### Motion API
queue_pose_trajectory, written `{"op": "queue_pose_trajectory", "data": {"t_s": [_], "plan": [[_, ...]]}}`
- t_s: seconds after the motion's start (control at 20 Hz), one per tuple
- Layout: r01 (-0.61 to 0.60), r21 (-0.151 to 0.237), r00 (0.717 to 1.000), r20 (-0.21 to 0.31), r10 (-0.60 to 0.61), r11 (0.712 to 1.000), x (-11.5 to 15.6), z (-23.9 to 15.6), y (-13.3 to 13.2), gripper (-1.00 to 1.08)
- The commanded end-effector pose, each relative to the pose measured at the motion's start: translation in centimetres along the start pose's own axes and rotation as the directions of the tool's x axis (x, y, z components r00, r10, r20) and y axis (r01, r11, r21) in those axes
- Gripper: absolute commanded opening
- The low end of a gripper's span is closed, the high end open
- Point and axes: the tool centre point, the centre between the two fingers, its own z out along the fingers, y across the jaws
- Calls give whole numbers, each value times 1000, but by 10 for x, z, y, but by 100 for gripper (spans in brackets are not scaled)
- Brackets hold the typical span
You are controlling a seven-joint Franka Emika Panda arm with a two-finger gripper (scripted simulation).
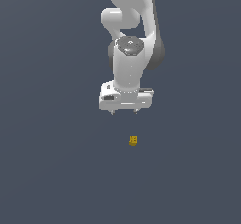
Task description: Pick up the object and move it to a goal position.
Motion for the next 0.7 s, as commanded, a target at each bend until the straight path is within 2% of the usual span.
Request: {"op": "queue_pose_trajectory", "data": {"t_s": [0.0, 0.4, 0.65], "plan": [[0, 0, 1000, 0, 0, 1000, 0, 0, 0, 100], [23, 20, 1000, 13, -23, 1000, 1, 0, -15, 100], [21, 20, 1000, 13, -22, 1000, 1, 0, -15, 100]]}}
